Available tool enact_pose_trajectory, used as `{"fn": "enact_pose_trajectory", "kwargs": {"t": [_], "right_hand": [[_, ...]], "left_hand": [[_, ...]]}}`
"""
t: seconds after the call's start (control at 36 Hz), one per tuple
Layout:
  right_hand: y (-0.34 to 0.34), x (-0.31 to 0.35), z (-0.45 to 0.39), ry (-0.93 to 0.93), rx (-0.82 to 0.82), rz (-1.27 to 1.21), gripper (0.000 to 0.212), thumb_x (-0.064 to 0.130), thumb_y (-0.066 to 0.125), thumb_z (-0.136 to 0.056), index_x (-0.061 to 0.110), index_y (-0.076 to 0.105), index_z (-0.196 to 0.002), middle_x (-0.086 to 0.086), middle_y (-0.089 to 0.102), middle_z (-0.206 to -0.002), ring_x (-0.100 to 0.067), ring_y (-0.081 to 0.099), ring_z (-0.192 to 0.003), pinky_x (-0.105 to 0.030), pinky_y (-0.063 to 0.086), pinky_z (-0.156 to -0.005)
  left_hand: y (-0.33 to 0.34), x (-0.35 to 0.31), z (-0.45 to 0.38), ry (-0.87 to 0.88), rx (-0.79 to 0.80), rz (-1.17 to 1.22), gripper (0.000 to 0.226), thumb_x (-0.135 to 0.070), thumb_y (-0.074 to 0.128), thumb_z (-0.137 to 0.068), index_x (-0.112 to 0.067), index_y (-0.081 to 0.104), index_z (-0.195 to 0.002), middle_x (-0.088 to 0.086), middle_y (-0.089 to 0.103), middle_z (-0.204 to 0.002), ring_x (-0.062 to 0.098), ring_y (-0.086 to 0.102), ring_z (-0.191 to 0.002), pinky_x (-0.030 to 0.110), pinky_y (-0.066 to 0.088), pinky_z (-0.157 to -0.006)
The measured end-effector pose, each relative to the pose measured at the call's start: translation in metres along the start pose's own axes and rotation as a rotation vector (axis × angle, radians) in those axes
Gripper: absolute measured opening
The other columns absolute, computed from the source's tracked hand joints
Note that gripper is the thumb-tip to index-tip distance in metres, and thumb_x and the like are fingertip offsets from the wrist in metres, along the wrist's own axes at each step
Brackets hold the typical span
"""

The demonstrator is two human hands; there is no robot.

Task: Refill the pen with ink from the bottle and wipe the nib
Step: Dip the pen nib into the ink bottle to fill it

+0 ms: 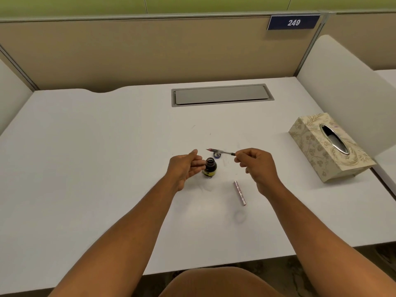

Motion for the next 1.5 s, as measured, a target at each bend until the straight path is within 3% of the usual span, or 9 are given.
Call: {"fn": "enact_pose_trajectory", "kwargs": {"t": [0.14,0.22,0.39,0.5,0.75,0.94,1.22,1.42,1.5], "right_hand": [[-0.007,0.010,-0.011,-0.046,0.023,0.066,0.007,0.016,0.068,-0.084,0.016,0.075,-0.082,-0.004,0.075,-0.081,-0.011,0.061,-0.069,-0.025,0.044,-0.062],[-0.008,0.016,-0.017,-0.074,0.050,0.117,0.007,0.018,0.069,-0.083,0.019,0.075,-0.080,-0.004,0.073,-0.080,-0.011,0.062,-0.070,-0.027,0.043,-0.060],[-0.004,0.030,-0.029,-0.127,0.105,0.198,0.007,0.019,0.069,-0.081,0.020,0.076,-0.078,-0.005,0.073,-0.080,-0.011,0.061,-0.069,-0.027,0.046,-0.060],[0.001,0.036,-0.037,-0.126,0.153,0.236,0.006,0.018,0.070,-0.081,0.019,0.076,-0.079,-0.007,0.074,-0.082,-0.011,0.059,-0.069,-0.027,0.046,-0.060],[0.013,0.042,-0.050,-0.112,0.232,0.354,0.008,0.017,0.068,-0.083,0.016,0.076,-0.081,0.003,0.071,-0.075,-0.011,0.057,-0.069,-0.026,0.044,-0.058],[0.024,0.045,-0.062,-0.105,0.303,0.424,0.009,0.022,0.071,-0.084,0.017,0.078,-0.082,0.003,0.072,-0.076,-0.015,0.056,-0.069,-0.030,0.043,-0.059],[0.037,0.047,-0.075,-0.125,0.285,0.479,0.025,0.039,0.075,-0.083,0.015,0.075,-0.076,-0.007,0.073,-0.078,-0.015,0.056,-0.069,-0.031,0.046,-0.063],[0.044,0.046,-0.077,-0.190,0.302,0.556,0.019,0.032,0.068,-0.091,0.017,0.078,-0.093,0.006,0.073,-0.085,-0.015,0.067,-0.088,-0.030,0.052,-0.077],[0.047,0.047,-0.077,-0.234,0.316,0.601,0.018,0.030,0.064,-0.093,0.018,0.077,-0.098,0.010,0.071,-0.089,-0.007,0.064,-0.087,-0.020,0.046,-0.071]], "left_hand": [[-0.012,-0.017,-0.011,0.060,-0.097,-0.017,0.026,-0.029,0.062,-0.097,-0.006,0.069,-0.087,0.008,0.075,-0.080,0.018,0.071,-0.069,0.021,0.059,-0.062],[-0.018,-0.026,-0.017,0.102,-0.098,-0.054,0.024,-0.028,0.063,-0.097,-0.007,0.070,-0.090,0.007,0.075,-0.084,0.018,0.071,-0.072,0.023,0.059,-0.068],[-0.012,-0.041,-0.025,0.145,0.014,-0.191,0.015,-0.020,0.065,-0.095,-0.007,0.071,-0.098,0.009,0.076,-0.095,0.020,0.072,-0.088,0.029,0.058,-0.086],[-0.006,-0.047,-0.027,0.139,0.056,-0.169,0.012,-0.015,0.064,-0.095,-0.006,0.071,-0.100,0.010,0.076,-0.097,0.020,0.072,-0.089,0.027,0.058,-0.082],[-0.003,-0.041,-0.037,0.153,0.171,-0.346,0.018,-0.013,0.062,-0.097,-0.004,0.070,-0.109,0.012,0.075,-0.107,0.022,0.070,-0.097,0.029,0.057,-0.090],[0.000,-0.039,-0.045,0.151,0.304,-0.468,0.020,-0.007,0.063,-0.096,-0.006,0.070,-0.114,0.010,0.073,-0.115,0.019,0.068,-0.099,0.035,0.053,-0.099],[-0.001,-0.035,-0.059,0.132,0.403,-0.577,0.026,0.000,0.063,-0.092,-0.008,0.072,-0.115,0.006,0.075,-0.114,0.020,0.067,-0.112,0.027,0.053,-0.094],[0.002,-0.034,-0.062,0.170,0.472,-0.649,0.025,-0.007,0.069,-0.090,-0.011,0.073,-0.115,0.005,0.074,-0.117,0.020,0.064,-0.117,0.033,0.044,-0.108],[0.003,-0.034,-0.064,0.166,0.497,-0.653,0.023,-0.011,0.072,-0.089,-0.011,0.075,-0.112,0.003,0.075,-0.113,0.019,0.065,-0.117,0.033,0.043,-0.110]]}}
Point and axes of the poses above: each hand's wrist, its own z-axis away from the middle knuckle, its own y-axis out of the palm, x = y × z, the point moved 1 cm from there along -z, towards the middle knuckle
